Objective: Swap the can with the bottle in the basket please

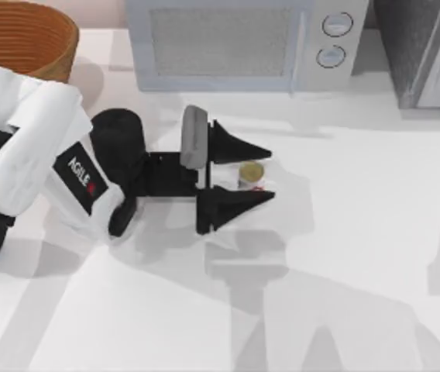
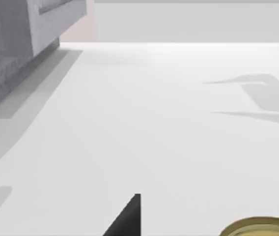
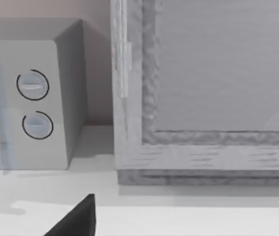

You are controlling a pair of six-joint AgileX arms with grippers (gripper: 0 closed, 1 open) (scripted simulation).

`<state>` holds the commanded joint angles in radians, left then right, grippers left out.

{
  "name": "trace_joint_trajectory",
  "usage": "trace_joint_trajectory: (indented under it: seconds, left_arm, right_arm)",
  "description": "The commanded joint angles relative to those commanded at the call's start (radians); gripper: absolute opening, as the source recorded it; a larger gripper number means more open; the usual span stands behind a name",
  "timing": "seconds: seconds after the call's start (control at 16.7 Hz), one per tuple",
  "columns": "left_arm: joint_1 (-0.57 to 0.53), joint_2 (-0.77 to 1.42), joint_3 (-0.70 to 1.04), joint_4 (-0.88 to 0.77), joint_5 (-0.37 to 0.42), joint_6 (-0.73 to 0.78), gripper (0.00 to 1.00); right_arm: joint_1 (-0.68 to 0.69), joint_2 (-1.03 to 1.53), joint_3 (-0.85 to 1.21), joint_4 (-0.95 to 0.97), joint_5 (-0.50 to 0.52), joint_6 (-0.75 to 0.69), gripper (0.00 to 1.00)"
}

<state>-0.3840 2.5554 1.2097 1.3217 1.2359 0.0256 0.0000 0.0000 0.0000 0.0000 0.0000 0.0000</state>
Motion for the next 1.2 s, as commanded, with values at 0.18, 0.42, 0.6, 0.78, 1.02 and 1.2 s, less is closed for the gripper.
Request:
trace_joint_trajectory:
  seconds: [0.18, 0.42, 0.6, 0.78, 1.02, 1.2]
  left_arm:
    - [0.0, 0.0, 0.0, 0.0, 0.0, 0.0, 1.0]
    - [0.0, 0.0, 0.0, 0.0, 0.0, 0.0, 1.0]
    - [0.004, 0.0, 0.0, 0.0, 0.0, 0.0, 1.0]
    - [0.03, -0.061, -0.047, -0.056, -0.047, -0.01, 1.0]
    - [0.099, -0.29, -0.182, -0.22, -0.191, -0.016, 1.0]
    - [0.16, -0.572, -0.318, -0.383, -0.337, -0.011, 1.0]
  right_arm:
    - [0.0, 0.0, 0.0, 0.0, 0.0, 0.0, 1.0]
    - [0.0, 0.0, 0.0, 0.0, 0.0, 0.0, 1.0]
    - [0.0, 0.0, 0.0, 0.0, 0.0, 0.0, 1.0]
    - [0.0, 0.0, 0.0, 0.0, 0.0, 0.0, 1.0]
    - [0.0, 0.0, 0.0, 0.0, 0.0, 0.0, 1.0]
    - [0.0, 0.0, 0.0, 0.0, 0.0, 0.0, 1.0]
